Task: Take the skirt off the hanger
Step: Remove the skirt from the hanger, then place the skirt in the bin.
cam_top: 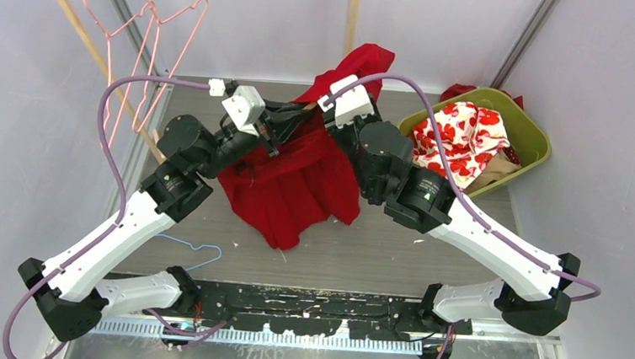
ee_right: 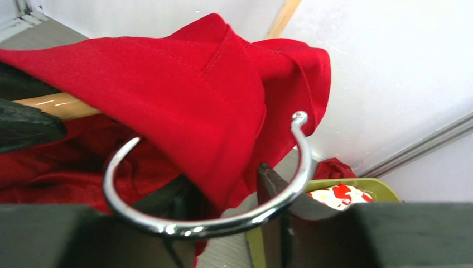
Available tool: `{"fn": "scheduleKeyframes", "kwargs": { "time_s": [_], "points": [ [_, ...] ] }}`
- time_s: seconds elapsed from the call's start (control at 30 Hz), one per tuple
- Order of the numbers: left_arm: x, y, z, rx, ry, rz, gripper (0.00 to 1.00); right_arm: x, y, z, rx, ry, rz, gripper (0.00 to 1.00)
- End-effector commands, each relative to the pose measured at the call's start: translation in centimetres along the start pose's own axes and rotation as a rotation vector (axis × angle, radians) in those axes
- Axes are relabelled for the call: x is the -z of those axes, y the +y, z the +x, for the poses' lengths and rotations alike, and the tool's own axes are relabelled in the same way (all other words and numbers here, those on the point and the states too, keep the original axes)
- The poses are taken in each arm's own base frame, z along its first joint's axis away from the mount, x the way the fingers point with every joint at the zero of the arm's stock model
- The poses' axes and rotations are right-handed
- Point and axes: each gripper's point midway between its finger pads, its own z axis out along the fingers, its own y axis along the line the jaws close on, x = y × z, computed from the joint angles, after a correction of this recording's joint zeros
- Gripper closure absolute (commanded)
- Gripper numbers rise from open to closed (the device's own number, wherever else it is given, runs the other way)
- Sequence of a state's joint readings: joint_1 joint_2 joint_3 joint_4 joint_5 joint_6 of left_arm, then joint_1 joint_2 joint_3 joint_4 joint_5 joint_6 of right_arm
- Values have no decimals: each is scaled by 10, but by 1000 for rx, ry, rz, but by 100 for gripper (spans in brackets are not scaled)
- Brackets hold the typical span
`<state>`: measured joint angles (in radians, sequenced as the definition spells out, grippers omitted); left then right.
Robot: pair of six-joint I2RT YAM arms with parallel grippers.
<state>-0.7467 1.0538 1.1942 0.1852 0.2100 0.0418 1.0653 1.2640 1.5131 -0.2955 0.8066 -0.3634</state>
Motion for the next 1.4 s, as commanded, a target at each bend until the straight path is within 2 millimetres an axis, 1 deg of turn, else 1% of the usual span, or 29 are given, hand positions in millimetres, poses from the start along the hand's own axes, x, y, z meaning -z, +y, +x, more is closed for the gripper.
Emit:
{"fn": "scheduleKeyframes", "kwargs": {
  "time_s": [0.0, 0.03, 0.07, 0.13, 0.17, 0.2, 0.27, 0.3, 0.33, 0.37, 0.4, 0.5, 0.6, 0.67, 0.77, 0.8, 0.83, 0.9, 1.0, 1.1, 1.17, 1.27, 1.33, 1.37],
  "points": [
    [10, -5, -82, -33, -241, 27, 100, 15, -35, -28, -92, -66, 71, 49],
    [11, -9, -82, -28, -226, 53, 100, 16, -38, -29, -85, -67, 80, 45],
    [12, -13, -81, -22, -211, 74, 100, 17, -40, -29, -79, -69, 87, 43],
    [14, -19, -76, -17, -205, 102, 100, 19, -47, -32, -66, -72, 108, 50],
    [16, -23, -72, -10, -207, 118, 100, 20, -51, -33, -65, -76, 126, 60],
    [19, -28, -69, 10, -212, 141, 100, 20, -56, -35, -64, -83, 151, 72],
    [24, -38, -72, 55, -233, 189, 100, 21, -63, -38, -57, -88, 179, 91],
    [27, -44, -75, 82, -240, 216, 100, 22, -65, -39, -55, -91, 186, 96],
    [30, -49, -78, 104, -238, 244, 100, 22, -68, -39, -54, -93, 201, 98],
    [35, -57, -81, 115, -228, 289, 100, 21, -70, -39, -45, -91, 216, 99],
    [37, -62, -79, 135, -191, 313, 100, 21, -74, -39, -33, -87, 235, 99],
    [49, -68, -78, 171, -110, 332, 100, 19, -86, -40, -19, -85, 296, 99],
    [64, -74, -65, 202, -27, 344, 100, 16, -96, -46, -10, -91, 316, 99],
    [77, -84, -64, 233, 9, 389, 100, 13, -100, -47, 13, -88, 326, 99],
    [99, -100, -70, 283, 35, 459, 100, 5, -110, -43, 63, -66, 367, 99],
    [107, -102, -71, 291, 46, 463, 100, 2, -117, -41, 78, -56, 393, 99],
    [114, -104, -71, 297, 62, 463, 100, -1, -129, -39, 83, -43, 435, 99],
    [128, -104, -65, 291, 106, 448, 100, -4, -149, -41, 67, -36, 493, 99],
    [142, -98, -50, 281, 170, 379, 100, -4, -179, -55, 30, -72, 557, 99],
    [150, -91, -35, 265, 213, 326, 100, 5, -211, -85, -3, -130, 624, 99],
    [152, -90, -31, 261, 221, 317, 100, 10, -230, -103, -14, -164, 665, 99],
    [151, -89, -28, 263, 230, 312, 100, 19, -256, -128, 15, -207, 731, 99],
    [149, -89, -28, 259, 238, 313, 100, 31, -271, -145, 0, -263, 776, 99],
    [148, -89, -29, 256, 241, 315, 100, 36, -281, -150, -13, -279, 801, 99]
  ]
}}
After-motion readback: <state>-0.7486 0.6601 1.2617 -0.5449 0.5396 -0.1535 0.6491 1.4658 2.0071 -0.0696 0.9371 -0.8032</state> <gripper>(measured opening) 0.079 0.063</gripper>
